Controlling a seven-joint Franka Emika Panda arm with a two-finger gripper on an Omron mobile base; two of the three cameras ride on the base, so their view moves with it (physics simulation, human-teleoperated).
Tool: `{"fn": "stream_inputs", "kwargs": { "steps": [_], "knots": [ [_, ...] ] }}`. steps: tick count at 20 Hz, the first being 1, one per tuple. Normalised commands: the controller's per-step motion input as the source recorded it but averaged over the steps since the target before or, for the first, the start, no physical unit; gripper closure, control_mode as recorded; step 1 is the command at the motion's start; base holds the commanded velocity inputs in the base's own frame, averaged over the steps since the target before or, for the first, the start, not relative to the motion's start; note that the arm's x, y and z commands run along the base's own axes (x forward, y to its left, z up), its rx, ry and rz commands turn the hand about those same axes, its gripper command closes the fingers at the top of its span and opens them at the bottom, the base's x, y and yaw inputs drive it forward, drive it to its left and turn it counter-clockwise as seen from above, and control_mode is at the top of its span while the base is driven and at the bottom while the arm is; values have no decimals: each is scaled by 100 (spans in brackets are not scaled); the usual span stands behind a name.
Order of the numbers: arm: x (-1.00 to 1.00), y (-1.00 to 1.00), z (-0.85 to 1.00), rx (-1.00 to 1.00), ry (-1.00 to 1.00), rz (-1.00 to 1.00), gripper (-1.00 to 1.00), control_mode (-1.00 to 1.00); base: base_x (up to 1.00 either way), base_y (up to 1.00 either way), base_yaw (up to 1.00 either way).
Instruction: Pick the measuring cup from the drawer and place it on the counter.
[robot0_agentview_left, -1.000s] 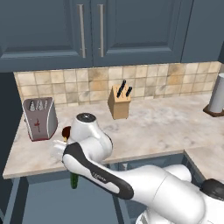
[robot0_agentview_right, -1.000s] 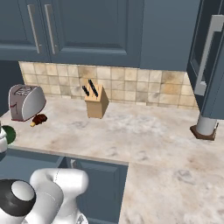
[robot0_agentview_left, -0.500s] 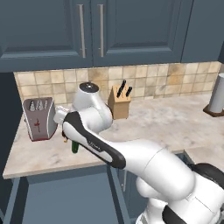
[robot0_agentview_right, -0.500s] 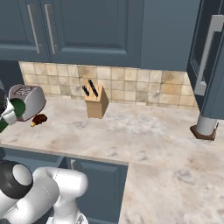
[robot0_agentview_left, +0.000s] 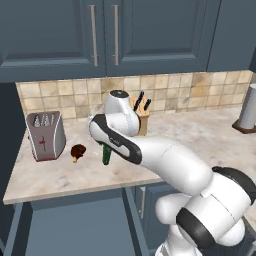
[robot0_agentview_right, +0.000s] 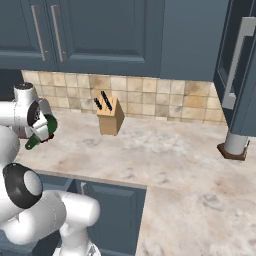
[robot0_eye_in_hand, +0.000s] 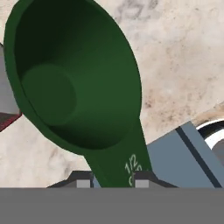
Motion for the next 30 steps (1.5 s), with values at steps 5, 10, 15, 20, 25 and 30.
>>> {"fn": "stream_inputs", "kwargs": {
  "steps": [5, 10, 15, 20, 25, 30],
  "knots": [
    [54, -24, -100, 4, 0, 0, 100, -100, 0, 0, 0],
    [47, -9, -100, 3, 0, 0, 100, -100, 0, 0, 0],
    [23, 0, -77, 0, 0, 0, 100, -100, 0, 0, 0],
    [40, 0, -27, 0, 0, 0, 100, -100, 0, 0, 0],
    [59, 0, 0, 0, 0, 0, -100, -100, 0, 0, 0],
    [24, -24, 0, 0, 0, 0, -100, -100, 0, 0, 0]
  ]
}}
